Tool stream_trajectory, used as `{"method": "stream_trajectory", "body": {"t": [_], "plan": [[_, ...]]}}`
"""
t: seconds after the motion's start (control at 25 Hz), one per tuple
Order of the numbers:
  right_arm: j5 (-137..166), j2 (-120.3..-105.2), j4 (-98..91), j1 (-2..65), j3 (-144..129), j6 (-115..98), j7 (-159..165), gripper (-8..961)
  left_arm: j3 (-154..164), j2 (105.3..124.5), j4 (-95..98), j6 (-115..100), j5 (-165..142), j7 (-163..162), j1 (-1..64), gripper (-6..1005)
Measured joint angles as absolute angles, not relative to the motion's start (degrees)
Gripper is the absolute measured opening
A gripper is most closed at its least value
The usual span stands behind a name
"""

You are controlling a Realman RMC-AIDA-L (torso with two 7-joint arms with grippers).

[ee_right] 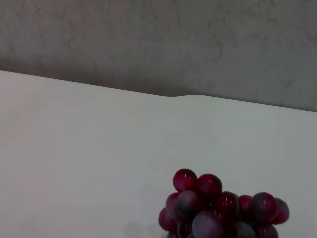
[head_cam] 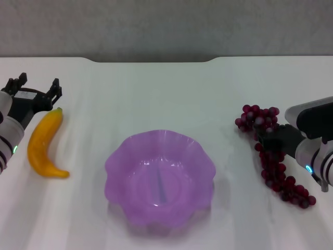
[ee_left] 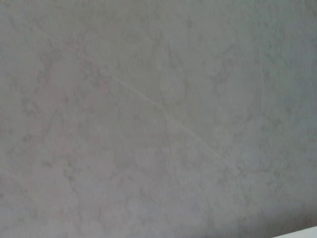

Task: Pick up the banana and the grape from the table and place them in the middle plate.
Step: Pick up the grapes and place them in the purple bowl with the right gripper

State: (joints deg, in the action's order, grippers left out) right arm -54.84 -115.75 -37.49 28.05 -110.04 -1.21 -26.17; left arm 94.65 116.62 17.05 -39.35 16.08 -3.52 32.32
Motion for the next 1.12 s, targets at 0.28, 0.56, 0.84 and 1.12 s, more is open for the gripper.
{"method": "stream_trajectory", "body": {"t": [0.28, 0.56, 0.84, 1.12], "plan": [[-54.84, -115.75, -37.94, 27.83, -110.48, -2.3, -26.19, 393, 94.65, 116.62, 17.05, -39.37, 16.08, -3.52, 32.22, 818], [-54.84, -115.6, -41.62, 25.31, -113.05, -6.94, -26.19, 391, 94.65, 116.62, 17.05, -39.31, 16.08, -3.52, 31.97, 818], [-54.84, -115.62, -45.18, 22.64, -115.43, -12.74, -26.18, 386, 94.65, 116.58, 17.05, -39.3, 16.08, -3.52, 31.53, 818], [-54.79, -115.34, -49.36, 21.23, -117.2, -14.49, -26.16, 384, 94.65, 116.54, 17.05, -39.27, 16.08, -3.52, 31.3, 818]]}}
